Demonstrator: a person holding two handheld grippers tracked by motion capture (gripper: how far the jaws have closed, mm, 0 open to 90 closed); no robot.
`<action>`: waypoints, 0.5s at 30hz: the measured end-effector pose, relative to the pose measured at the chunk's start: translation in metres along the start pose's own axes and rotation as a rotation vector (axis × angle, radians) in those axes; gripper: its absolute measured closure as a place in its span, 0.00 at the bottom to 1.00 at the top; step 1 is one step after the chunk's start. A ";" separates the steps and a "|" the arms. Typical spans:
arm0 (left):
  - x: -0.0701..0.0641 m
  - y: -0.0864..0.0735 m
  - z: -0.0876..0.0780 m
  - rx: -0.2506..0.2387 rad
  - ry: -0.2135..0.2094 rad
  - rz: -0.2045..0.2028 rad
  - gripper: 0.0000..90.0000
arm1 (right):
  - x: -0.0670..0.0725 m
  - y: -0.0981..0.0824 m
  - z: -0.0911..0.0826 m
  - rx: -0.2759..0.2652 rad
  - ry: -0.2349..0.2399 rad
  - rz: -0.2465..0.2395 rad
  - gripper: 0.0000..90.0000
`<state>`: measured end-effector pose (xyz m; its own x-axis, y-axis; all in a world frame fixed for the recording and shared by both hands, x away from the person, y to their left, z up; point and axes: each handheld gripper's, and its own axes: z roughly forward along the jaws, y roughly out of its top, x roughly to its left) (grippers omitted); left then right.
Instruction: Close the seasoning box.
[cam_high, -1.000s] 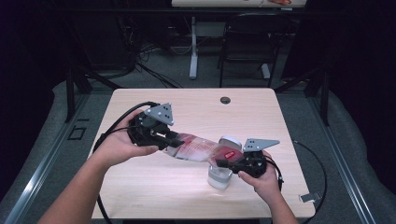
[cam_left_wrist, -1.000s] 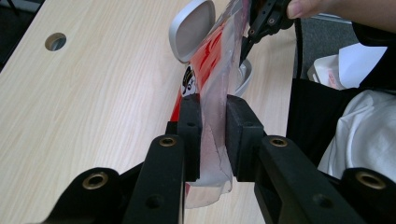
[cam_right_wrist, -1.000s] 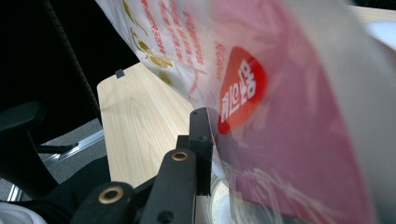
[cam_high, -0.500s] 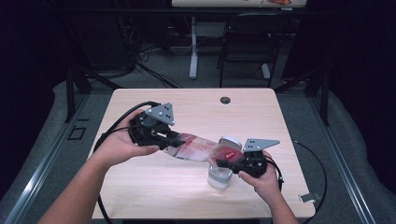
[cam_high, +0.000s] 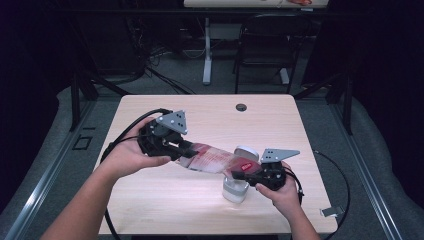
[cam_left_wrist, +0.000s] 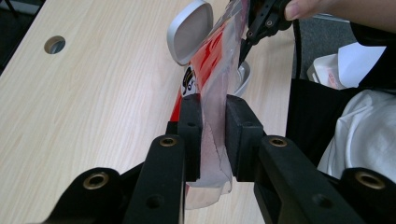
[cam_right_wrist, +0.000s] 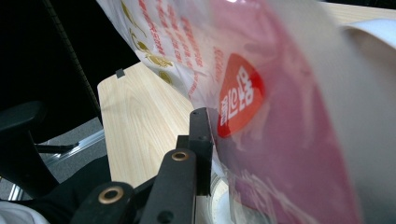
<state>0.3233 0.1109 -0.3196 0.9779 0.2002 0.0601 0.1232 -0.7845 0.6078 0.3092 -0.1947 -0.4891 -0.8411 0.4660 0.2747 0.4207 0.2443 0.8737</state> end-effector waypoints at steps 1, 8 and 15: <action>0.000 0.000 0.000 0.000 0.001 0.003 0.86 | 0.000 0.000 0.000 0.001 0.000 -0.001 0.91; -0.001 0.001 0.000 0.001 -0.002 0.003 0.86 | 0.000 0.000 0.000 -0.001 0.000 0.001 0.91; -0.001 0.002 0.000 0.000 -0.004 0.005 0.86 | 0.000 0.000 -0.002 0.001 -0.002 0.000 0.91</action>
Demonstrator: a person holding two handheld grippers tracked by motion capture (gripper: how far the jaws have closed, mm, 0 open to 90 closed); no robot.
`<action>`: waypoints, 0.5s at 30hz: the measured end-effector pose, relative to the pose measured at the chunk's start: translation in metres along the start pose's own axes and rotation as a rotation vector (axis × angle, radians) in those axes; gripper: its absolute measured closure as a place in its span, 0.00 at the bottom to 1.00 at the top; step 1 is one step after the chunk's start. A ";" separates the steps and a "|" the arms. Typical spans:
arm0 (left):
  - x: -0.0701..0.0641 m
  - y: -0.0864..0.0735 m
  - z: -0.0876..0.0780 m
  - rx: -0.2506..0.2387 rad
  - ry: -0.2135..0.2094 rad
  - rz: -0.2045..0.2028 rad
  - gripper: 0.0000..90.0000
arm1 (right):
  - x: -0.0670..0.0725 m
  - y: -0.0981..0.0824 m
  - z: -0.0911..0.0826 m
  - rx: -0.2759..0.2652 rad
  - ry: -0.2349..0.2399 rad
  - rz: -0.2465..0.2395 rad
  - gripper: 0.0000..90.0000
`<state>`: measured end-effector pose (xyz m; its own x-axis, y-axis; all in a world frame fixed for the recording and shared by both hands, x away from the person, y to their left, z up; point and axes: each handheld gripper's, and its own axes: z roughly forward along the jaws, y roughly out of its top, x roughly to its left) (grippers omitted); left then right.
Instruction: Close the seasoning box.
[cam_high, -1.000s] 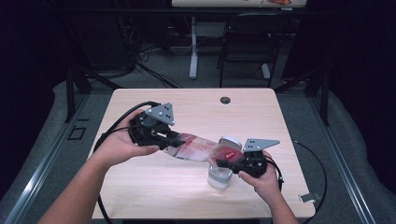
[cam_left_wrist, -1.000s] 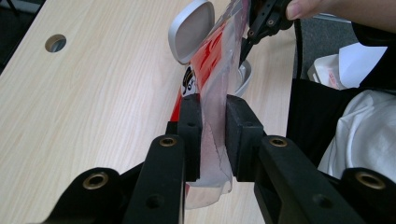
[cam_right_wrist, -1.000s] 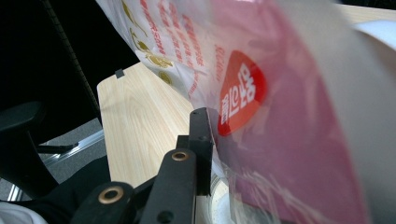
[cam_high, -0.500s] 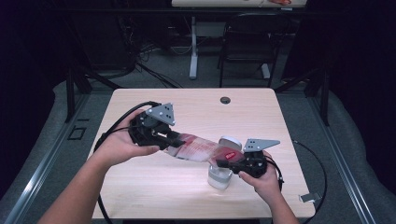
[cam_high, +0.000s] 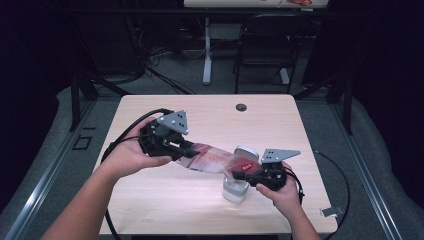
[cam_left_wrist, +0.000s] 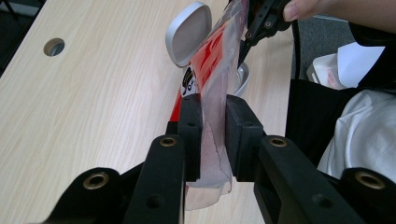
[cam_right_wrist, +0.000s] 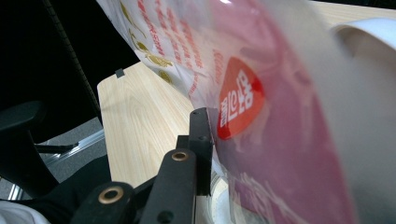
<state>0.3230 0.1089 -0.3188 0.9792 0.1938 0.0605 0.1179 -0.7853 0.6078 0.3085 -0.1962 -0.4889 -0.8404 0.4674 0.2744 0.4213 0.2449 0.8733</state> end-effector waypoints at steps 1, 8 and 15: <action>0.000 0.000 0.000 -0.001 0.001 -0.001 0.86 | 0.000 0.000 0.000 0.001 -0.001 -0.001 0.91; 0.000 0.001 0.001 -0.004 0.002 0.001 0.86 | 0.000 -0.001 -0.001 -0.002 -0.002 0.001 0.91; 0.000 0.002 0.001 -0.004 -0.001 0.003 0.86 | -0.001 -0.001 -0.001 -0.004 -0.003 0.003 0.91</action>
